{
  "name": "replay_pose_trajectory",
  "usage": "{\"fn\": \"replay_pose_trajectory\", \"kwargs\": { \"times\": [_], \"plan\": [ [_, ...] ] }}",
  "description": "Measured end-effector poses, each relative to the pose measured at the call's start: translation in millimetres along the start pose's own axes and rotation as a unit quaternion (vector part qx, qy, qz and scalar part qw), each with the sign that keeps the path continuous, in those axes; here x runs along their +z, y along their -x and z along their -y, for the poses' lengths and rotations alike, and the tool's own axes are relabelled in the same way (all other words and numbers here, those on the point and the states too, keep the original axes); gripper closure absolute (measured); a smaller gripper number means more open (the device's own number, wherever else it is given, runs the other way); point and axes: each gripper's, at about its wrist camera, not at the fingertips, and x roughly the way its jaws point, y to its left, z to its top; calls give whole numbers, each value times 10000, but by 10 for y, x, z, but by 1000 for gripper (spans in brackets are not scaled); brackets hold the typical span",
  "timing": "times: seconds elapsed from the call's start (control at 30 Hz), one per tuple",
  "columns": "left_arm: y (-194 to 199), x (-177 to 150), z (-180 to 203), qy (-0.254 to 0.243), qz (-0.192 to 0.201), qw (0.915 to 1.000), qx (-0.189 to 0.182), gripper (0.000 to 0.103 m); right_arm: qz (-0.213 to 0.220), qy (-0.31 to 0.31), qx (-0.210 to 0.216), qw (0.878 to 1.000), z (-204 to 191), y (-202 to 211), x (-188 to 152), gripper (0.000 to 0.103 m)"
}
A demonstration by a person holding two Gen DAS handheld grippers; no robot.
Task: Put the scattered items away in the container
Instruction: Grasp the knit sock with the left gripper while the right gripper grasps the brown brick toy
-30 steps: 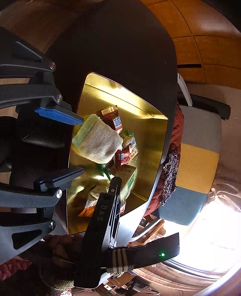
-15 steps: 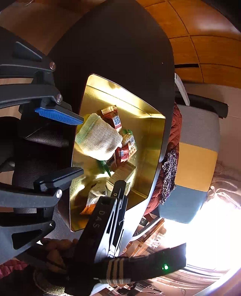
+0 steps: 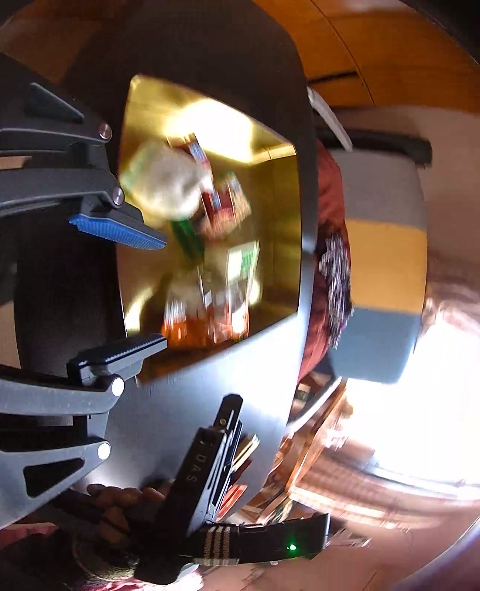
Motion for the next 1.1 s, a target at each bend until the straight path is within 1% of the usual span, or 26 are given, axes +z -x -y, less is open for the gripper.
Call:
{"fn": "replay_pose_trajectory", "kwargs": {
  "times": [0.07, 0.17, 0.27, 0.37, 0.47, 0.53, 0.6, 0.67, 0.8, 0.9, 0.97, 1.1],
  "plan": [
    [-65, 46, 230, -240, -43, 9995, -199, 55, 84, -292, -269, 9992, 338, 146, -66, 62],
    [-171, 110, 598, -628, -116, 9966, -518, 55, 205, -728, -663, 9949, 851, 382, -187, 61],
    [-303, 168, 1008, -1033, -198, 9912, -801, 55, 258, -1251, -1118, 9855, 1416, 625, -390, 58],
    [-433, 222, 1443, -1456, -265, 9826, -1123, 55, 223, -1729, -1546, 9725, 1956, 836, -623, 58],
    [-564, 260, 1887, -1848, -350, 9708, -1493, 55, 155, -1999, -1879, 9615, 2409, 993, -800, 58],
    [-667, 262, 2163, -2075, -451, 9612, -1760, 55, 152, -2010, -1935, 9602, 2655, 1068, -821, 57],
    [-793, 239, 2387, -2238, -557, 9551, -1859, 55, 171, -1875, -1882, 9639, 2844, 1100, -766, 57],
    [-907, 217, 2579, -2361, -671, 9496, -1948, 55, 165, -1614, -1810, 9700, 2989, 1073, -648, 57],
    [-1124, 232, 2787, -2419, -819, 9445, -2064, 54, 42, -1015, -1610, 9817, 3240, 896, -331, 57],
    [-1300, 261, 2875, -2394, -941, 9426, -2130, 54, -257, -520, -1422, 9881, 3340, 641, -82, 57],
    [-1431, 284, 2914, -2362, -1026, 9424, -2135, 54, -533, -179, -1269, 9903, 3408, 438, 55, 58],
    [-1626, 296, 2990, -2381, -1151, 9404, -2140, 54, -1114, 366, -1157, 9863, 3540, 13, 236, 59]
  ]
}}
